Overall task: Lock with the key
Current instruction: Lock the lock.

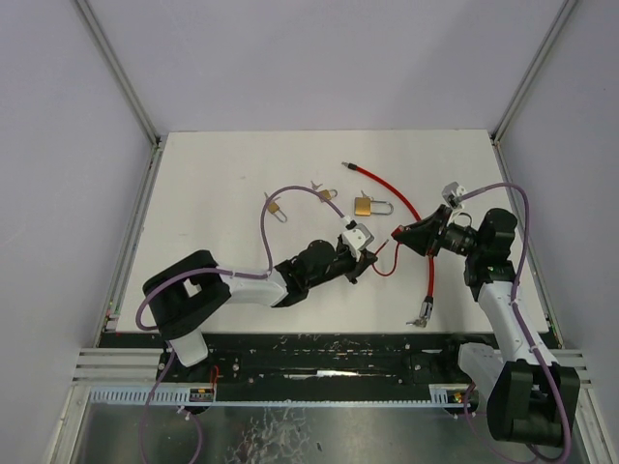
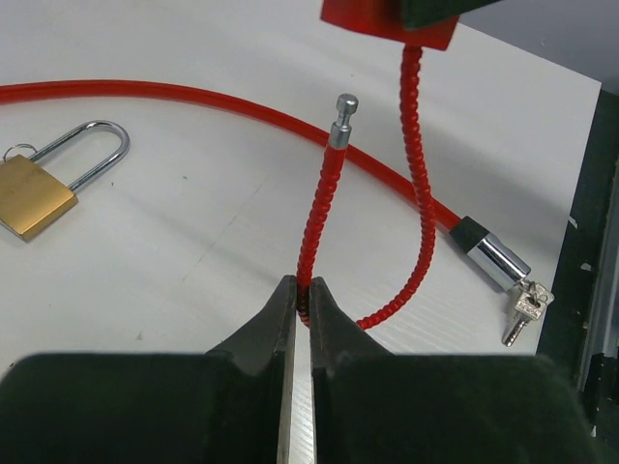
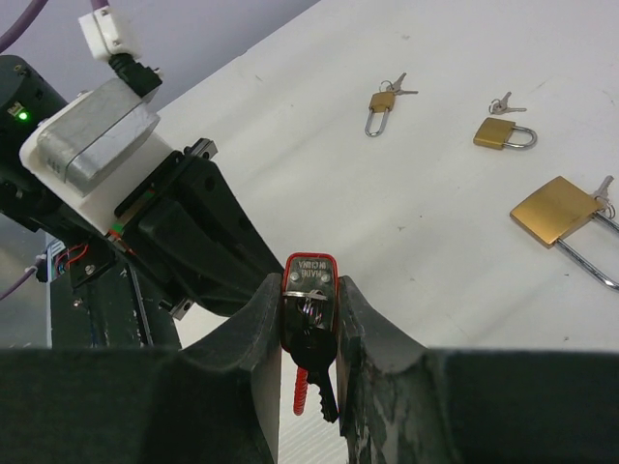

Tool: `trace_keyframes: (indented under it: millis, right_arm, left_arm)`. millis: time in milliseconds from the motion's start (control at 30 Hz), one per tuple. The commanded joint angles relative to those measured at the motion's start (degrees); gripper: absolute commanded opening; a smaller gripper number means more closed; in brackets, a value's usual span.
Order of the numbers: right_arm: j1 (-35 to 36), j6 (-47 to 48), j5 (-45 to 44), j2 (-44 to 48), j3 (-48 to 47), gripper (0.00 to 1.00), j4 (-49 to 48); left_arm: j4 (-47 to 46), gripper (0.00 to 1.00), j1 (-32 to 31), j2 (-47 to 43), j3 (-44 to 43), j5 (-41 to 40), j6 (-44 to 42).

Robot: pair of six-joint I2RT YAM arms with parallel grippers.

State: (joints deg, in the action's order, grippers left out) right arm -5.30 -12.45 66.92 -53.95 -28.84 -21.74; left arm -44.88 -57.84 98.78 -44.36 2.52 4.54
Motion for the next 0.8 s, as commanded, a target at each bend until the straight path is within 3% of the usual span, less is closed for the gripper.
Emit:
trace_keyframes:
  millis: [0,767]
  right_arm:
    - [-0.1,1.5,-0.5,-0.6,-0.6,0.0,-2.7]
    - [1.8,6.4,4.8,-5.1,-1.2,0.0,1.8]
  left_arm:
    - [-2.3,0.0,-1.6,0.2,-1.2,2.2,-3.3]
    - [-1.5,0.0,-1.6,1.5,-2.4,2.1,-3.2]
